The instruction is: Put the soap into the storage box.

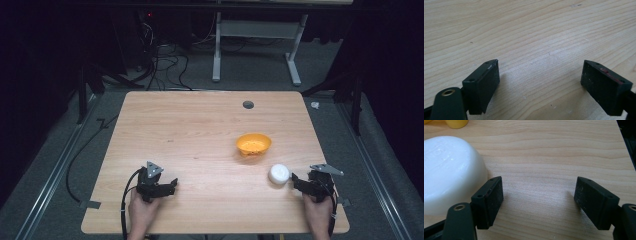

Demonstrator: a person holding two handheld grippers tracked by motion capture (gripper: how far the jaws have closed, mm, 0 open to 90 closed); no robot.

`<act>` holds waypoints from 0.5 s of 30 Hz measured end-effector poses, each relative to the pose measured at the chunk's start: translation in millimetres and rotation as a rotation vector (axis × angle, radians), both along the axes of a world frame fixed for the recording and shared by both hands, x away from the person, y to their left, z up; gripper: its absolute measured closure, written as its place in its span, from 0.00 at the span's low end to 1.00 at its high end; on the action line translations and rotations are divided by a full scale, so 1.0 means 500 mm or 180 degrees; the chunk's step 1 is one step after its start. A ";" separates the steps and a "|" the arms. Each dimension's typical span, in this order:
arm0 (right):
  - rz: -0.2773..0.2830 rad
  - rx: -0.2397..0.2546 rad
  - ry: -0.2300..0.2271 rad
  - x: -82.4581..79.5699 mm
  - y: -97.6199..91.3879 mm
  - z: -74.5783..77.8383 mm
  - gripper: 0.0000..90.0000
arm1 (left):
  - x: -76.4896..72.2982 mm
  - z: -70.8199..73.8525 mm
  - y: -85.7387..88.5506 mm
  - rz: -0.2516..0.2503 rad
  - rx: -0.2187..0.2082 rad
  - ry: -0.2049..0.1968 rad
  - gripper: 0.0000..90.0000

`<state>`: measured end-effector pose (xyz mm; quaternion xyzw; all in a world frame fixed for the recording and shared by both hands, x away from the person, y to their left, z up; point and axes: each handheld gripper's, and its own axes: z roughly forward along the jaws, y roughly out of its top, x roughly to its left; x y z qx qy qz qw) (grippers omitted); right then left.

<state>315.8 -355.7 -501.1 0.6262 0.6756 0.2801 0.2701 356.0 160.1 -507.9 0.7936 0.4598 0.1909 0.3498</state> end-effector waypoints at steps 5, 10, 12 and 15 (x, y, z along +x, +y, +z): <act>0.0001 0.0004 -0.0004 0.000 0.000 0.000 0.27 | 0.000 0.000 0.000 0.0000 0.0000 0.0000 0.18; 0.0040 -0.0006 -0.0004 0.000 0.001 0.000 0.27 | 0.000 0.000 0.000 -0.0003 0.0005 0.0003 0.18; 0.0052 -0.0007 0.0000 0.000 0.001 0.000 0.27 | 0.000 0.000 0.000 0.0000 0.0005 0.0003 0.18; 0.0054 -0.0006 0.0007 0.000 0.001 0.000 0.27 | 0.000 0.001 0.001 0.0003 0.0007 0.0014 0.18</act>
